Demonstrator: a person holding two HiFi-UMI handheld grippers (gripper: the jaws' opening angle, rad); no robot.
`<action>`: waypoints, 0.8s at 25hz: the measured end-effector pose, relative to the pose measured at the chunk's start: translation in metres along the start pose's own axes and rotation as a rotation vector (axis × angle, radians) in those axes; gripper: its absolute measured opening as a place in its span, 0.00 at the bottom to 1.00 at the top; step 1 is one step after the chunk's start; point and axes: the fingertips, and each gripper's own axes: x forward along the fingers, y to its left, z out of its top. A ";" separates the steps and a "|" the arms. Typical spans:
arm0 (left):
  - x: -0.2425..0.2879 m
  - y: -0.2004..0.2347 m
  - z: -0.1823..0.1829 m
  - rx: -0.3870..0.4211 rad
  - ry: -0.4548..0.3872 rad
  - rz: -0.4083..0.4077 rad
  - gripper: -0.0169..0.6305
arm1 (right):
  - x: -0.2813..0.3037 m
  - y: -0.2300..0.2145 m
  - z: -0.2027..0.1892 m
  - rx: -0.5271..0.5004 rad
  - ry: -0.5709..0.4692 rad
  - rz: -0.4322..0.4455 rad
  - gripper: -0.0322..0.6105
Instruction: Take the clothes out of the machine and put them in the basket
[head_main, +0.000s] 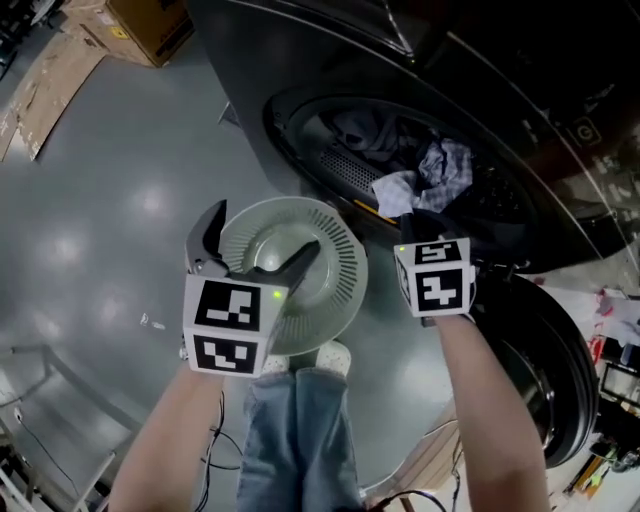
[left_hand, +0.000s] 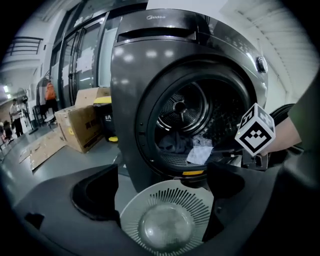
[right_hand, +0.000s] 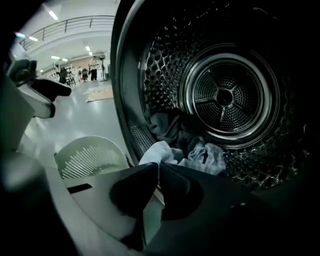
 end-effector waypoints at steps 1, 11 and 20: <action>-0.005 0.001 0.002 -0.007 0.002 0.004 0.89 | -0.005 0.006 0.003 0.015 -0.013 0.015 0.06; -0.043 0.022 0.022 -0.047 -0.019 0.031 0.89 | -0.048 0.087 0.032 0.391 -0.117 0.216 0.06; -0.064 0.057 0.001 -0.109 -0.009 0.079 0.89 | -0.053 0.188 0.029 0.643 -0.052 0.448 0.06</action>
